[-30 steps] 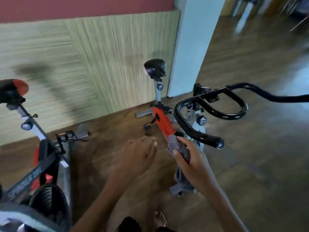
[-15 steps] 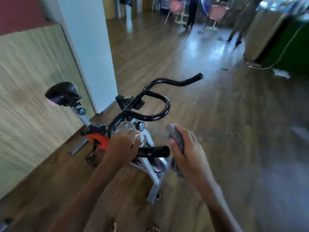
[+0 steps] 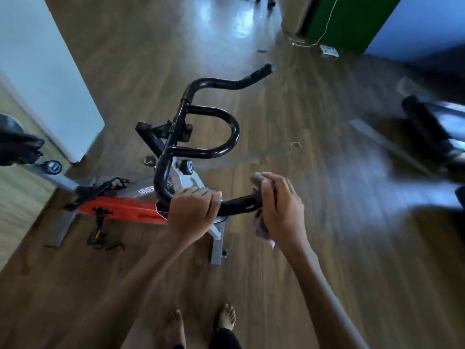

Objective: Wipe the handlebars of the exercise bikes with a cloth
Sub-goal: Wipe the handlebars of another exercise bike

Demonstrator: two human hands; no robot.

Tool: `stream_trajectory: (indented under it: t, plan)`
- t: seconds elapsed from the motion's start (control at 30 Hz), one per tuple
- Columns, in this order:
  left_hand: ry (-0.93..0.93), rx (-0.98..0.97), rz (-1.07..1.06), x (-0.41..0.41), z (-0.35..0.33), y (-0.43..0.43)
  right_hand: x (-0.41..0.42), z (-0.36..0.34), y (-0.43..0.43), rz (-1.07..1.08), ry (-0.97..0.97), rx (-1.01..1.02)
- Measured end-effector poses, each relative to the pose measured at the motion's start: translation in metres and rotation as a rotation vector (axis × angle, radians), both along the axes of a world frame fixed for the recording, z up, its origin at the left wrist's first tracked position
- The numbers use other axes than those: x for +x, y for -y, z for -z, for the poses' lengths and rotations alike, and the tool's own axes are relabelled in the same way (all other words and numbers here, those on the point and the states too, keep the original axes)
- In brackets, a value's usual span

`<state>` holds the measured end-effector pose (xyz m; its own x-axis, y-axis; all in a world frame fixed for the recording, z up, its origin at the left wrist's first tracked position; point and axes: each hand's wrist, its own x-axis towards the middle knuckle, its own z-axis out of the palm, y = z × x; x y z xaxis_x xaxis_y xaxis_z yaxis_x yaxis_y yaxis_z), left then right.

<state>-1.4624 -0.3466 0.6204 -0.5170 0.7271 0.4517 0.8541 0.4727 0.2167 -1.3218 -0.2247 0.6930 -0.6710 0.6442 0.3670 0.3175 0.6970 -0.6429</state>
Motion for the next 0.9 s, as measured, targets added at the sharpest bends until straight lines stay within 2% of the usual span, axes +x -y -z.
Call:
stream_trajectory:
  t: [0.03, 0.07, 0.13, 0.2, 0.23, 0.27, 0.3, 0.4, 0.43, 0.5, 0.6, 0.7, 0.73, 0.77, 0.87, 0.9]
  plan:
    - [0.002, 0.013, 0.013, -0.001, 0.0, 0.0, -0.005, -0.004, 0.0, 0.041, 0.03, -0.097]
    - [-0.003, 0.029, 0.019, 0.0, 0.001, 0.001, -0.007, -0.007, 0.003, 0.077, 0.078, -0.093]
    - [-0.009, 0.063, 0.026, 0.001, 0.002, 0.002, -0.001, 0.001, 0.011, 0.092, 0.09, 0.154]
    - [0.016, 0.083, 0.029, 0.002, 0.001, 0.002, 0.011, 0.023, 0.01, -0.036, 0.052, 0.409]
    - [0.025, 0.087, 0.027, 0.003, 0.002, 0.002, 0.018, 0.031, 0.003, -0.116, 0.032, 0.467]
    - [0.026, 0.09, 0.022, 0.004, 0.002, 0.002, 0.019, 0.035, -0.005, -0.168, 0.007, 0.443]
    - [0.022, 0.089, 0.012, 0.005, 0.002, 0.001, 0.018, 0.034, -0.01, -0.196, -0.033, 0.333]
    - [-0.006, 0.057, -0.021, 0.006, 0.0, 0.001, 0.006, 0.015, -0.006, -0.105, -0.259, -0.289]
    - [-0.012, 0.042, -0.026, 0.006, 0.0, 0.001, 0.004, 0.013, -0.001, -0.061, -0.286, -0.369]
    - [-0.006, 0.02, -0.043, 0.007, 0.0, 0.0, 0.007, 0.018, 0.007, -0.024, -0.236, -0.276]
    - [0.02, 0.007, -0.029, 0.006, 0.0, 0.003, 0.018, 0.018, -0.001, -0.081, -0.135, -0.177]
    - [0.019, -0.033, 0.054, 0.0, -0.002, 0.006, 0.021, -0.004, -0.009, -0.019, -0.1, -0.305]
    - [0.016, -0.045, 0.071, -0.002, -0.002, 0.008, 0.024, -0.011, -0.004, 0.033, -0.108, -0.263]
    - [0.006, -0.047, 0.067, -0.004, 0.0, 0.012, 0.025, -0.016, 0.004, 0.067, -0.107, -0.113]
    - [-0.018, -0.028, 0.056, -0.01, 0.007, 0.023, 0.018, -0.001, 0.02, 0.078, 0.158, 0.619]
    - [-0.024, -0.006, 0.065, -0.012, 0.009, 0.026, 0.013, 0.009, 0.02, 0.072, 0.265, 0.791]
